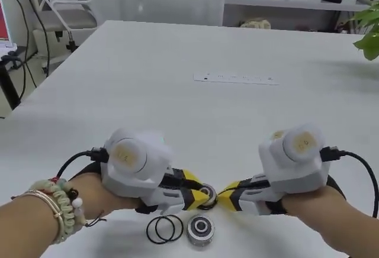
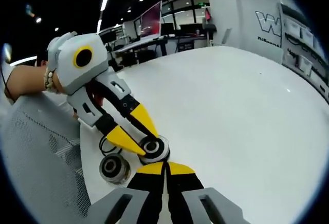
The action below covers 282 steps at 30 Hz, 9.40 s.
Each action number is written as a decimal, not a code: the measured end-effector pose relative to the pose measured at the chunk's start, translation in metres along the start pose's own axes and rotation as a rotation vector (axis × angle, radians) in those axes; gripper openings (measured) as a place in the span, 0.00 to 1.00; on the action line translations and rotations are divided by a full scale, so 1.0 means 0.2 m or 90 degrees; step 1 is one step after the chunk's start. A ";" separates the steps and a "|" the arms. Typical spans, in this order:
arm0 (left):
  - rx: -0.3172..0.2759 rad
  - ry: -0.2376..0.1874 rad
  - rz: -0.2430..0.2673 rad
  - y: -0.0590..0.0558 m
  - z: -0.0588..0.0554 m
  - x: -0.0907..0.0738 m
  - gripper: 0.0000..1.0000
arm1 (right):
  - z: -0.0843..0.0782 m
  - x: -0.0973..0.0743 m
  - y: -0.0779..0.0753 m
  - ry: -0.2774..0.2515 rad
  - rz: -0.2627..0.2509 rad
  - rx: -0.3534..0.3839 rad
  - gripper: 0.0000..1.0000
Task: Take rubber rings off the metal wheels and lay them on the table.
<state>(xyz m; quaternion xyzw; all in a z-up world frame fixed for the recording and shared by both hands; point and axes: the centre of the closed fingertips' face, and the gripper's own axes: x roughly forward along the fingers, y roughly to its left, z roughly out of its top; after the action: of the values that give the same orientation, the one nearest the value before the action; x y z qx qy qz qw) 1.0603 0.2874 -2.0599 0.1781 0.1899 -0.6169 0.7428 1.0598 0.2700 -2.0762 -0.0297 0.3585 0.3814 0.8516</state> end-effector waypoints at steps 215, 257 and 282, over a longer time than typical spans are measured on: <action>-0.062 0.048 0.043 -0.28 -0.12 -0.62 0.81 | 0.21 0.00 0.23 -0.065 0.098 0.025 0.08; 0.156 -0.073 -0.015 0.10 0.66 -0.37 0.69 | 0.17 -0.11 -0.02 -0.070 0.022 0.071 0.11; 0.065 -0.019 -0.039 0.07 0.09 -0.03 0.29 | 0.02 -0.03 0.03 0.017 0.039 0.010 0.16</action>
<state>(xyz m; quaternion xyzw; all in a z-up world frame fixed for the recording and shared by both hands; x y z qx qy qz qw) 1.0733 0.2860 -2.0397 0.2003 0.1525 -0.6507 0.7164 1.0548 0.2706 -2.0682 -0.0170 0.3736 0.4041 0.8348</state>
